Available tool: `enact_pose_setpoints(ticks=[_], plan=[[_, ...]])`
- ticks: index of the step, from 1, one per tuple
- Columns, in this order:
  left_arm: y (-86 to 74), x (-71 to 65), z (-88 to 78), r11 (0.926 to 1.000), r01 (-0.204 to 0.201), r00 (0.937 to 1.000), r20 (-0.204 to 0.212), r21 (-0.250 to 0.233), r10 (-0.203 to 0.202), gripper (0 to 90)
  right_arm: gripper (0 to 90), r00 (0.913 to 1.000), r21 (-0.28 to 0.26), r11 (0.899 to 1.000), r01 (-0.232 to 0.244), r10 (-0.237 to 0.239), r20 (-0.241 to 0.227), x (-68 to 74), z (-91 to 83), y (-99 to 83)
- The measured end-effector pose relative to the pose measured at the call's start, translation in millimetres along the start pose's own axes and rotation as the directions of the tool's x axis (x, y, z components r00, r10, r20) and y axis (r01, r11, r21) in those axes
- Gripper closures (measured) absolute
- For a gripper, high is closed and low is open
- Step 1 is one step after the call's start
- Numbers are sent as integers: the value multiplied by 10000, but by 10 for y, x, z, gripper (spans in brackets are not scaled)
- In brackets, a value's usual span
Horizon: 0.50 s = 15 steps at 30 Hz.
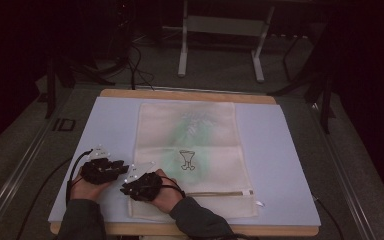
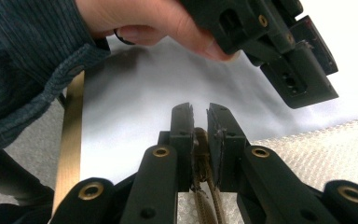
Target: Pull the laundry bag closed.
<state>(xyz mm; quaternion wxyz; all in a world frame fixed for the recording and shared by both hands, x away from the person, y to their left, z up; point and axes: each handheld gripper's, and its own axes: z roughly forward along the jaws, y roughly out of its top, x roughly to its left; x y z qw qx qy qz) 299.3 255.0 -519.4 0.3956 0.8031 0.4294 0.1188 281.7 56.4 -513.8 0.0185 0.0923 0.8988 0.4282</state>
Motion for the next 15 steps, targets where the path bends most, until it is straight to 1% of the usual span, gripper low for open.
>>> enact_pose_setpoints(ticks=[1, 4, 7, 9, 10, 11, 12, 15], plan=[[0, -1, 2, 10000, -2, 10000, 17, 16, 2, 652, 813, 9999, 14, 10000, -85, 85, -62, -13, 4, 5], [1, -3, 4, 10000, -14, 10000, 15, 53, 14, 649, 813, 9999, 230, 9996, 158, -159, 19, -10, 55, 32], [-1, 2, -2, 10000, 7, 10000, -8, -6, -7, 649, 815, 9994, 509, 9983, 291, -300, 179, -2, 166, 46], [-2, 4, -9, 10000, 35, 10000, -29, -34, -35, 649, 816, 9995, 616, 9978, 244, -257, 200, -7, 235, 43], [-2, 4, -9, 10000, 35, 10000, -29, -34, -35, 649, 816, 9995, 616, 9978, 244, -257, 200, -7, 235, 43], [-3, 11, -16, 10000, 47, 10000, -60, -63, -48, 649, 816, 9996, 526, 9986, 59, -73, 270, -24, 266, 48], [-4, 14, -18, 10000, 62, 10000, -57, -64, -62, 649, 816, 9997, 489, 9988, 23, -36, 254, -32, 265, 51], [-6, 14, -22, 9999, 86, 10000, -47, -73, -86, 649, 815, 9999, 356, 9994, -32, 27, 154, -37, 202, 56]])
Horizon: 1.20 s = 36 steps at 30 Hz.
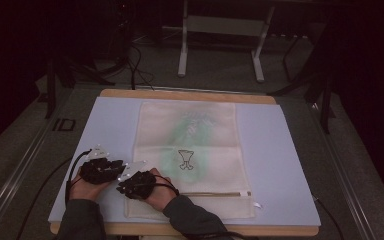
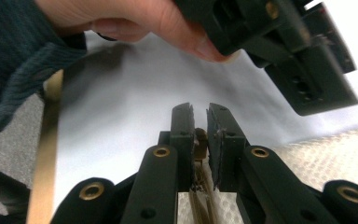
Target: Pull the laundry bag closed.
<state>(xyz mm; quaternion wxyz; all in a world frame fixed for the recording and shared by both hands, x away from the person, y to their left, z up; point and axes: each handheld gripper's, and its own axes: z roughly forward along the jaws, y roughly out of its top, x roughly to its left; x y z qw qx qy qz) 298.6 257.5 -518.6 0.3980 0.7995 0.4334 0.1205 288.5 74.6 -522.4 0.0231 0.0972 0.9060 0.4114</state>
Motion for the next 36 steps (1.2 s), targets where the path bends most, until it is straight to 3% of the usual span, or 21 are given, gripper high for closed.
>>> enact_pose_setpoints(ticks=[8, 18, 23, 27, 36], plan=[[6, -29, 15, 9999, -116, 9999, 104, 75, 115, 651, 811, 9995, 307, 9994, 160, -152, -266, -23, -224, -127], [14, -102, 46, 9988, -431, 9973, 598, 245, 416, 690, 769, 9980, 492, 9985, -259, 287, -566, -93, -162, -251], [13, -125, 50, 9981, -526, 9954, 816, 319, 498, 730, 816, 9991, 556, 9984, -105, 128, -406, -62, -143, -248], [12, -183, 66, 9954, -827, 9885, 1312, 484, 757, 802, 818, 9997, 587, 9982, 82, -67, -246, -40, -142, -277], [14, -241, 109, 9899, -1140, 9824, 1580, 839, 997, 892, 819, 9990, 614, 9972, 428, -434, 88, 16, -134, -279]])
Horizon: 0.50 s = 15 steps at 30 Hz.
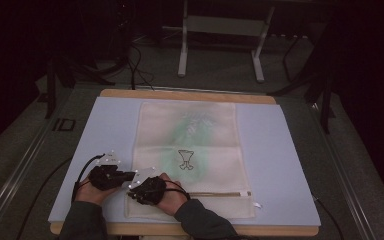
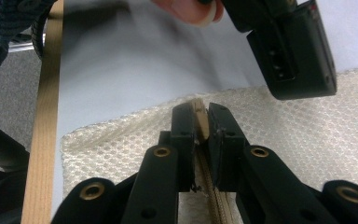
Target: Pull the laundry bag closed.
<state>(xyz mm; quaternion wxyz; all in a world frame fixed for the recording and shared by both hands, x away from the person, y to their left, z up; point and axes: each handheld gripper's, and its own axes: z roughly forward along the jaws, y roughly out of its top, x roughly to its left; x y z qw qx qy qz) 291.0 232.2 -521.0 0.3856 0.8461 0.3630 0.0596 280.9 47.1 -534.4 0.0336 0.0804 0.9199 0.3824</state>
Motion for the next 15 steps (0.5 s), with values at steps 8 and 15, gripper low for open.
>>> enact_pose_setpoints(ticks=[8, 15], plan=[[-15, -14, 21, 9995, -33, 10000, -53, 315, 35, 892, 819, 10000, -57, 10000, 48, -47, 66, -15, 6, 3], [-79, -63, 28, 9966, 10, 10000, 38, 822, -13, 892, 819, 10000, -68, 10000, -10, 10, 89, -10, 3, -5]])
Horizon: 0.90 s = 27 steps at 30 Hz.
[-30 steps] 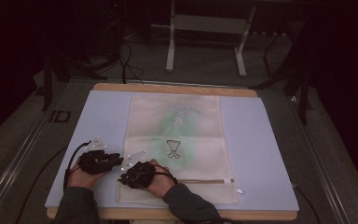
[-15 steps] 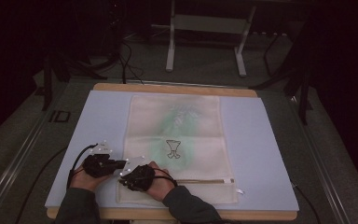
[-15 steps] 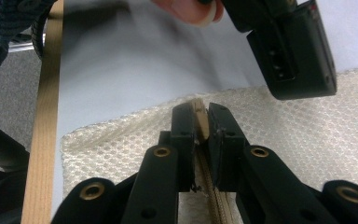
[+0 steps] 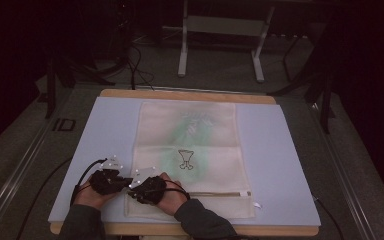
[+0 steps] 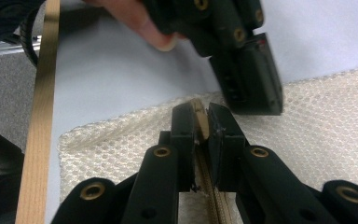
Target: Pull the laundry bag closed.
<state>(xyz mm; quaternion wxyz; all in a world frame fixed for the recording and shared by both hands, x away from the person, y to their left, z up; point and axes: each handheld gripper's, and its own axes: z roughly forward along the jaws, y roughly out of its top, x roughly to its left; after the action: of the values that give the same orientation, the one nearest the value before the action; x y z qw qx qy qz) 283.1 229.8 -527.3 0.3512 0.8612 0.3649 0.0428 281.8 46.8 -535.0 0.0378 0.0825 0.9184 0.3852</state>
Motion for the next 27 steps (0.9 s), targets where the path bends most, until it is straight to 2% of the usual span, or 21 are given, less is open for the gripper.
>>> enact_pose_setpoints(ticks=[10, 17, 27], plan=[[-20, -15, -5, 9991, 386, 9992, -97, 191, -384, 895, 820, 10000, -119, 9999, -15, 15, -6, -1, -6, -23], [2, -79, -9, 9986, 216, 9986, -502, 479, -192, 897, 821, 10000, -145, 9999, -33, 34, 9, -2, -11, -35], [1, -40, -10, 9983, 303, 9993, -256, 504, -290, 899, 822, 10000, -63, 10000, -37, 37, -43, -13, -54, -55]])
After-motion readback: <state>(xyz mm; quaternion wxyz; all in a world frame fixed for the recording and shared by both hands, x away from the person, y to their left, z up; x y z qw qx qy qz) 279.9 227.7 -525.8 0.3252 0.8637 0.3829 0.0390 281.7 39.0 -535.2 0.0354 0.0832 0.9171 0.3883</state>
